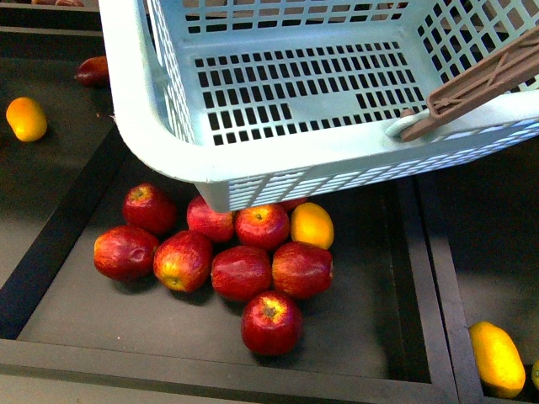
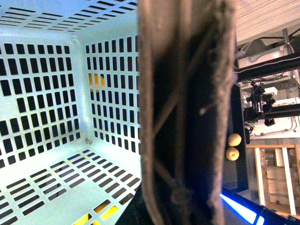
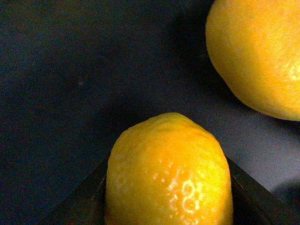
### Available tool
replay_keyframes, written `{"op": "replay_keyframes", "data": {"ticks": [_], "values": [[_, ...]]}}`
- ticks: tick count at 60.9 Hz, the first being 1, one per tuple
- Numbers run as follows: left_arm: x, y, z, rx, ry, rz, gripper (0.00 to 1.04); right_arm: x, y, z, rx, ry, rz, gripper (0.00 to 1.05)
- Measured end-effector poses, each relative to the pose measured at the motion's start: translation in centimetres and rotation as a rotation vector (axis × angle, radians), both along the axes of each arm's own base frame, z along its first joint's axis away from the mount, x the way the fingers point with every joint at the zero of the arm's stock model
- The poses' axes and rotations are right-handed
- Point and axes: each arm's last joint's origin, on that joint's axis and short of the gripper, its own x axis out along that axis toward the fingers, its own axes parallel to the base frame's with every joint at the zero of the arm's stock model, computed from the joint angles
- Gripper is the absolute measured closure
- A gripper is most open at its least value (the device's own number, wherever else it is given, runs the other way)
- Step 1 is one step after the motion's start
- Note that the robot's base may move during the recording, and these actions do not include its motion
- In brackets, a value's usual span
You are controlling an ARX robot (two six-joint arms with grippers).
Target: Pick lemon and mango into basket
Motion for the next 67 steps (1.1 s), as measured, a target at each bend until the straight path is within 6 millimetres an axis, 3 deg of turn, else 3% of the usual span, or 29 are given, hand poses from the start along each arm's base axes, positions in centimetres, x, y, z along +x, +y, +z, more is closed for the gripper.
{"op": "replay_keyframes", "data": {"ticks": [9, 24, 31, 42, 52, 59, 67], "values": [[0.0, 0.0, 0.0, 0.000, 0.000, 0.000, 1.00, -3.5, 0.5, 6.7, -0.066, -0.145, 0.107, 0.53], [0.0, 0.0, 0.0, 0.000, 0.000, 0.000, 1.00, -9.7, 2.5, 14.8, -0.086, -0.313, 0.240, 0.53], [0.0, 0.0, 0.0, 0.000, 0.000, -0.001, 1.00, -12.1, 4.9, 18.7, -0.104, -0.412, 0.335, 0.54], [0.0, 0.0, 0.0, 0.000, 0.000, 0.000, 1.00, -13.8, 10.0, 23.8, -0.160, -0.553, 0.462, 0.54], [0.0, 0.0, 0.0, 0.000, 0.000, 0.000, 1.00, -14.3, 15.9, 25.7, -0.162, -0.623, 0.589, 0.54], [0.0, 0.0, 0.0, 0.000, 0.000, -0.001, 1.00, -14.0, 19.9, 25.3, -0.153, -0.624, 0.668, 0.54], [0.0, 0.0, 0.0, 0.000, 0.000, 0.000, 1.00, -13.4, 22.7, 24.4, -0.155, -0.606, 0.726, 0.54]]}}
